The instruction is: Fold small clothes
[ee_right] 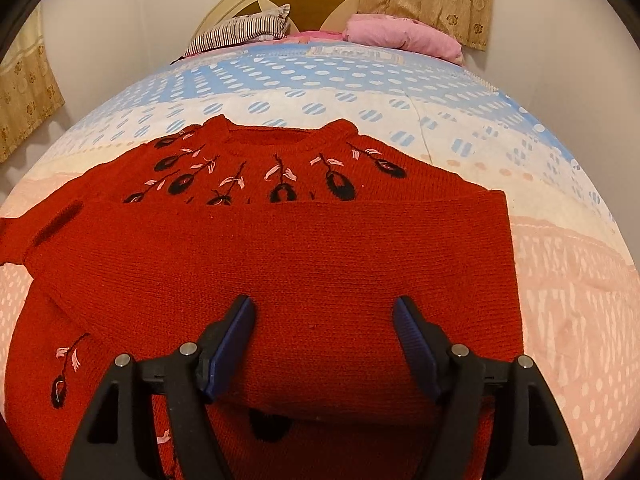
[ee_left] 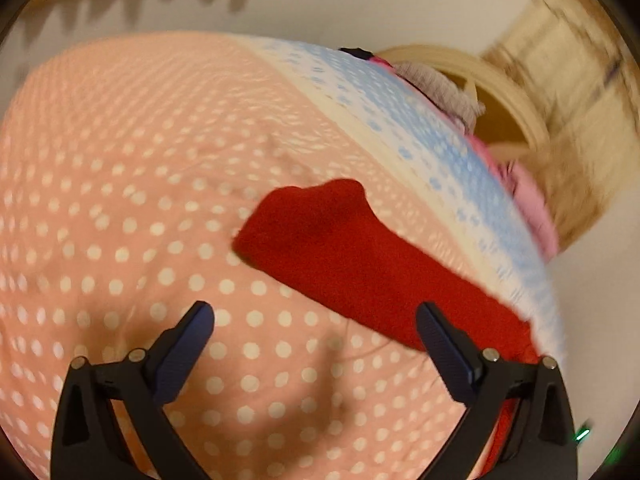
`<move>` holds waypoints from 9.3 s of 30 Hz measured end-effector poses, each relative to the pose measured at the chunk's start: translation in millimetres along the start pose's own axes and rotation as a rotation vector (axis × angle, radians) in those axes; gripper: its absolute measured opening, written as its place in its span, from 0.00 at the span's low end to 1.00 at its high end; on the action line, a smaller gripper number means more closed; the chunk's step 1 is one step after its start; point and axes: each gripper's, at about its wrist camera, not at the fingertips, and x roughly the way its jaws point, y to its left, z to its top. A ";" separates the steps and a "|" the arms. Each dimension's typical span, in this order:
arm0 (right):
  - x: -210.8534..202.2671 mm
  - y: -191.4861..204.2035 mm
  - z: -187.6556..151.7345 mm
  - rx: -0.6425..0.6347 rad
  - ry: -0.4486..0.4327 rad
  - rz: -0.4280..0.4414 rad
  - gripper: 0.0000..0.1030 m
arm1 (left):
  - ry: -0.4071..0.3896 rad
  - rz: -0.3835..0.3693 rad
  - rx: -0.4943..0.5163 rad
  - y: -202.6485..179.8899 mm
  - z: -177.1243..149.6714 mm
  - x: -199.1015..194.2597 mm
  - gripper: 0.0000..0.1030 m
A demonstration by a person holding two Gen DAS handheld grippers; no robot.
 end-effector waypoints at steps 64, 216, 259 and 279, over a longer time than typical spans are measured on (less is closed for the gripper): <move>-56.9 -11.6 6.6 0.010 -0.101 0.104 0.76 | -0.118 -0.354 -0.009 -89.0 48.9 -40.0 0.10; -25.4 -48.2 -14.4 0.057 0.024 0.053 0.30 | 0.028 0.049 0.732 -248.8 -146.5 94.5 1.00; -89.4 -49.7 -70.1 0.144 -0.089 0.076 0.61 | 0.070 -0.122 0.760 -221.4 -176.9 6.8 1.00; -118.4 -34.9 -116.6 0.132 -0.071 0.104 0.62 | 0.085 -0.140 0.782 -190.3 -194.3 -30.0 1.00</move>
